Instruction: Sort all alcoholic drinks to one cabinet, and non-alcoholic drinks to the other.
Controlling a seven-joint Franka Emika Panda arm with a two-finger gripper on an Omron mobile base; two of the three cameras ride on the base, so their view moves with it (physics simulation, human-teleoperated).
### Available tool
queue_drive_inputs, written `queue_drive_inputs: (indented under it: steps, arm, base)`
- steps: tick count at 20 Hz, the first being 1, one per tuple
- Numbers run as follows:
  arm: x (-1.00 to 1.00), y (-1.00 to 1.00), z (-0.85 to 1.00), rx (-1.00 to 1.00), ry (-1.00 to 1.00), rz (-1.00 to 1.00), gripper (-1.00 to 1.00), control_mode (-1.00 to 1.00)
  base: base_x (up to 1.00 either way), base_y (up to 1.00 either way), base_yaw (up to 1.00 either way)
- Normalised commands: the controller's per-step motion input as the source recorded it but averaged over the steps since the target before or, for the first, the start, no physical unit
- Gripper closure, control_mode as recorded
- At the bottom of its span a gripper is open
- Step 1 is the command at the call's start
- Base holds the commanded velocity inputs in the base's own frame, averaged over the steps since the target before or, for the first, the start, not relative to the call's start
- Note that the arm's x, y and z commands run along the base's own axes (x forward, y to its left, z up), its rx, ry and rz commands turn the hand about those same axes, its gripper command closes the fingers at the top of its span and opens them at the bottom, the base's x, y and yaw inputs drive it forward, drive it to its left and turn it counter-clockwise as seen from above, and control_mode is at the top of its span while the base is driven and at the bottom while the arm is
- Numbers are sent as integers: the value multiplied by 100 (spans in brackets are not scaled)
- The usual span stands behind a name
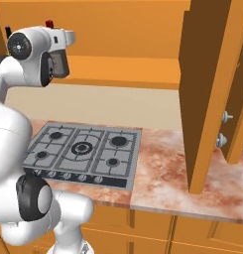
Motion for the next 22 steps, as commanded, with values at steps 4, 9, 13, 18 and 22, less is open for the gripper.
queue_drive_inputs:
  steps: [4,9,13,18,22]
  arm:
    - [57,2,0,-2,0,0,100,-100]
    - [51,2,0,-2,0,0,100,-100]
    - [41,1,0,-1,0,0,100,-100]
    - [39,1,0,0,0,0,100,-100]
    - [37,0,0,0,0,0,100,-100]
  base:
    - [0,0,0]
    - [0,0,0]
    - [0,0,0]
    - [0,0,0]
    - [0,0,0]
